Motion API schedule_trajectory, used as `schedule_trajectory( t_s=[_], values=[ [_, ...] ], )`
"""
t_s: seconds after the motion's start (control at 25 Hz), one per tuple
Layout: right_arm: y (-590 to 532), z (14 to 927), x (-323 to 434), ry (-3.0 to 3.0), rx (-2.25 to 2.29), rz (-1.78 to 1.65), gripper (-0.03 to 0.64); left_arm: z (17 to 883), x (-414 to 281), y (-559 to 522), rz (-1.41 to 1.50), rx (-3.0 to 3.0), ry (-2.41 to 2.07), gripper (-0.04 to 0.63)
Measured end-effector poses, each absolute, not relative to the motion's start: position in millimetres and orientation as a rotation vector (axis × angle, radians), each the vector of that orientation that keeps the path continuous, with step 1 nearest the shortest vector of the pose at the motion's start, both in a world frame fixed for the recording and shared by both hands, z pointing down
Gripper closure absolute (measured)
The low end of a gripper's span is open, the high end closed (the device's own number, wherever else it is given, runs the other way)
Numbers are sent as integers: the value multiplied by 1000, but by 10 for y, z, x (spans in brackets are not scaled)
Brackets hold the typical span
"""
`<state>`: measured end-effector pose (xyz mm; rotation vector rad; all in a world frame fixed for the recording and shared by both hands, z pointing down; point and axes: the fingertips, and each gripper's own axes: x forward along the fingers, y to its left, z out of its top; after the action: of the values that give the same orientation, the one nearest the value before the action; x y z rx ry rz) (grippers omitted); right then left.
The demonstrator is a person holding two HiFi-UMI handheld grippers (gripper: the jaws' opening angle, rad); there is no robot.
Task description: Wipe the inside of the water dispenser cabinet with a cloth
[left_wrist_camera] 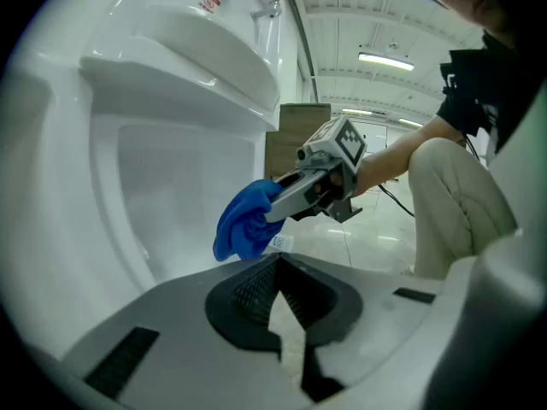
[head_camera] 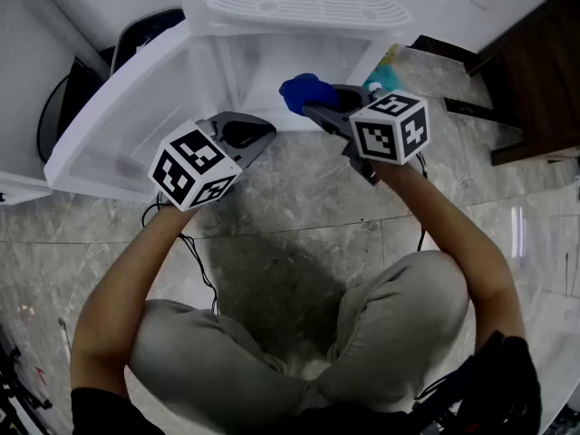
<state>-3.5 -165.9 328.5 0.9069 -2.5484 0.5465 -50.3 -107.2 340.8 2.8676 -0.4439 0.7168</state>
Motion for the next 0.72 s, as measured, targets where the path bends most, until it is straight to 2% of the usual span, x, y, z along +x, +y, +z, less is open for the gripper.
schedule_trajectory(
  t_s=[0.36, 0.72],
  values=[
    [-2144, 4074, -207, -2296, 1009, 128, 509, 3481, -700, -965, 721, 2845, -443, 589],
    [-2701, 4819, -726, -1974, 764, -346, 509, 3627, -990, -909, 734, 2788, -456, 589]
  ],
)
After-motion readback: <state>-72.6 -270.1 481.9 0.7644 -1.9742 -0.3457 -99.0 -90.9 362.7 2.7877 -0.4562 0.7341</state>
